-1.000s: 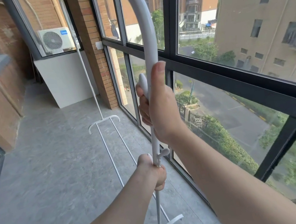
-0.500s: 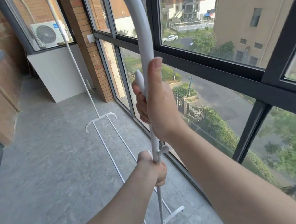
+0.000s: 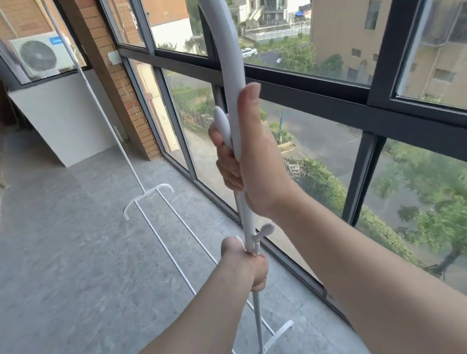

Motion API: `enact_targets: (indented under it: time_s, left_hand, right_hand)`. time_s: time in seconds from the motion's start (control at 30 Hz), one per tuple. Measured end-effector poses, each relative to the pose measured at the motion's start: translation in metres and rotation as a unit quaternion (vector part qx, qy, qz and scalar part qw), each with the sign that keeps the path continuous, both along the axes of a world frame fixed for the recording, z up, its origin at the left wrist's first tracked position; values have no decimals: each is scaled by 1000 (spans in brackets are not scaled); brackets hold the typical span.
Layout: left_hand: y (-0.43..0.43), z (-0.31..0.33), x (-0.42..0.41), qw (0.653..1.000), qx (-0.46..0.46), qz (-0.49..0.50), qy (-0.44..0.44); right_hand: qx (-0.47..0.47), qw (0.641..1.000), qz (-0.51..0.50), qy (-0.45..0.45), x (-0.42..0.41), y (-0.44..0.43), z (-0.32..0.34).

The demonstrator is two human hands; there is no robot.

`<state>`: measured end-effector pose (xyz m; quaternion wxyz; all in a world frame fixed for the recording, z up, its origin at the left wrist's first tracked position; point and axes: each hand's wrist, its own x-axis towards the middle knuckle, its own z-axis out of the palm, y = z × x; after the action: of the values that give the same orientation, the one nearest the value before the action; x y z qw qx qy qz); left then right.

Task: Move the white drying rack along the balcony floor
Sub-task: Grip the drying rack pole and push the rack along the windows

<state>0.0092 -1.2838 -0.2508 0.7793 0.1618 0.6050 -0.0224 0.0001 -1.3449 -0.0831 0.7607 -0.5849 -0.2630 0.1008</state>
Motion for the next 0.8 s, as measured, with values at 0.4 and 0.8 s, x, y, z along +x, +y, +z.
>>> enact_targets:
  time_s: [0.4,0.8]
  left_hand:
    - [-31,1,-19,998,-52,-21,-3]
    - [-76,4,-18,996,-44,-72,-11]
  right_hand:
    - [-23,1000,-11,-18,-21,-20,-6]
    - [-15,1000,-11,7,-11,-60,-13]
